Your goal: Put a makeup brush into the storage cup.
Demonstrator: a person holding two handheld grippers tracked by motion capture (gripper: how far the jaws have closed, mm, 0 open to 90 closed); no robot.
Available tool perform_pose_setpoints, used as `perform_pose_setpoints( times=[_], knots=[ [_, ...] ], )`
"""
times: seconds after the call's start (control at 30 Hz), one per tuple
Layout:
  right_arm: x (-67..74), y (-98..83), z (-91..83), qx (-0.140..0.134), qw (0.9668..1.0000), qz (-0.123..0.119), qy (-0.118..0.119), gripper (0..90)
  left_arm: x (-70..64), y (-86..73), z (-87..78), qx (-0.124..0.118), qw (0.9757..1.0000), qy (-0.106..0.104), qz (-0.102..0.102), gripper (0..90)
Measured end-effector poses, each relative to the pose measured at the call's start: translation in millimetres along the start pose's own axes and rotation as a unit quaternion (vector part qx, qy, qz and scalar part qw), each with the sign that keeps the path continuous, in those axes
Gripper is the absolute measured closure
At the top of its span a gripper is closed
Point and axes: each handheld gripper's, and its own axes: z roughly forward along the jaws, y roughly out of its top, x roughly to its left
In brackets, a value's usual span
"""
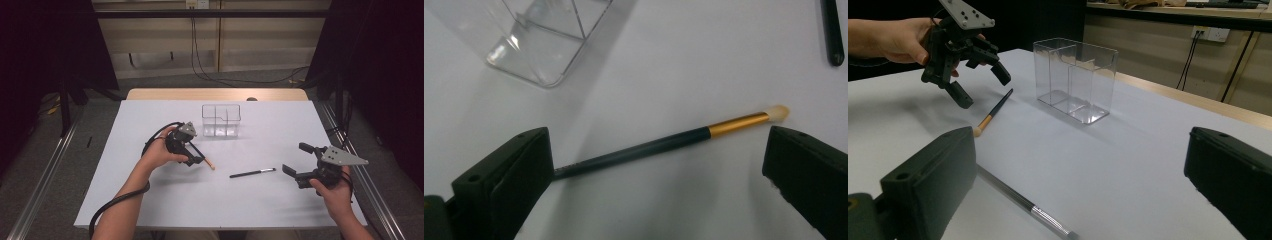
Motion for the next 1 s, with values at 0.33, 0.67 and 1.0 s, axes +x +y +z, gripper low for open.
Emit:
perform_pose_setpoints(
  times=[0.33,0.67,1.0],
  knots=[
    [-1.6,-0.6,-0.2,-0.001,1.0,0.003,0.001,0.3,1.8,10.9,11.3,0.043,0.9987,-0.002,0.026,0.0],
    [-1.7,-1.6,1.1,0.004,1.0,0.004,0.006,0.2,4.2,15.8,21.2,0.071,0.9966,-0.017,0.038,0.0],
    [-1.7,-2.6,3.1,0.007,1.0,0.005,0.006,0.3,6.7,12.9,21.4,0.084,0.996,-0.024,0.021,3.3]
  ],
)
